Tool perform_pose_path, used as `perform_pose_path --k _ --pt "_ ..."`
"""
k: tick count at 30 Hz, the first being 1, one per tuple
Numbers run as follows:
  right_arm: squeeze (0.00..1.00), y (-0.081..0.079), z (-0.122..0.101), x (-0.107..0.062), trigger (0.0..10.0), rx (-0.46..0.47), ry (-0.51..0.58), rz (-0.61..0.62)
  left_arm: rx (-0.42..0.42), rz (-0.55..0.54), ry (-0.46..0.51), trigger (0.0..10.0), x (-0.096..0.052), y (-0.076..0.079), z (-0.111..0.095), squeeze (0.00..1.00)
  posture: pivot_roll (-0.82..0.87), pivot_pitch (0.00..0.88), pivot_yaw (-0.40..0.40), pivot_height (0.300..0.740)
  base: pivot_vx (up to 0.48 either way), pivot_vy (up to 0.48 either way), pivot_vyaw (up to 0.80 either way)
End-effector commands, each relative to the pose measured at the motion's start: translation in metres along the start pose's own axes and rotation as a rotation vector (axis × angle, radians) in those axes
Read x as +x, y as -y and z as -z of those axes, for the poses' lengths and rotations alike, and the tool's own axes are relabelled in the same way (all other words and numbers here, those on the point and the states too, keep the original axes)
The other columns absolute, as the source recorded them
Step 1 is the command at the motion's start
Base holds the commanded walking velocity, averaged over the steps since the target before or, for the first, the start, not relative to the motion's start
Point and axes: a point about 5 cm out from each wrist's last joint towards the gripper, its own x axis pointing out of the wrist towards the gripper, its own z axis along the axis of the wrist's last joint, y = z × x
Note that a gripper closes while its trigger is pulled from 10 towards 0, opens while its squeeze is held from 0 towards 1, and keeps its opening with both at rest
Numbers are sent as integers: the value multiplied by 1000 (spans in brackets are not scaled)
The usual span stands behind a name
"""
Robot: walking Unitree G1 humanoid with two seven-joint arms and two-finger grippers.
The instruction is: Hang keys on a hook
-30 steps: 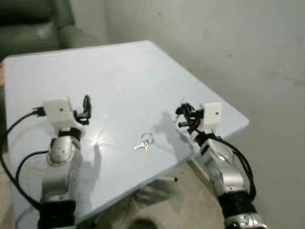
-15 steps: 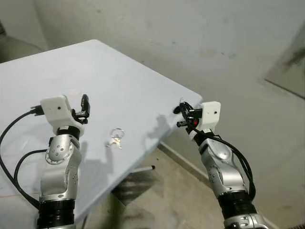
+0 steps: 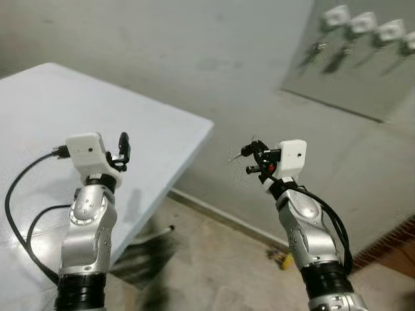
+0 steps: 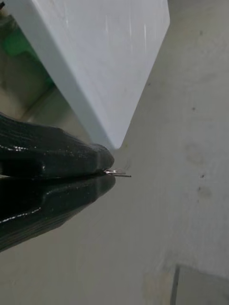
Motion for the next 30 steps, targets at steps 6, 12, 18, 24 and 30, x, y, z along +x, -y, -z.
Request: perform_pose_path --k 6,12,18,24,30 --pt "0 12 -5 -1 10000 -32 -1 20 -11 13 15 10000 2 8 -3 0 -96 51 -79 740 0 0 -775" --pt "0 12 -10 -1 10000 -29 7 21 -6 21 18 10000 1 10 -4 0 -98 57 -76 740 0 0 -775" --pt "0 11 -7 -3 10000 -9 3 35 -15 46 6 10000 2 12 -2 0 -108 75 -54 740 0 0 -775" --pt "0 14 -3 -5 10000 31 -8 81 13 32 3 10000 7 10 -3 0 -111 67 -48 740 0 0 -320" --pt "0 16 -3 -4 10000 26 -15 109 26 39 5 10000 7 12 -3 0 -115 65 -46 740 0 0 0"
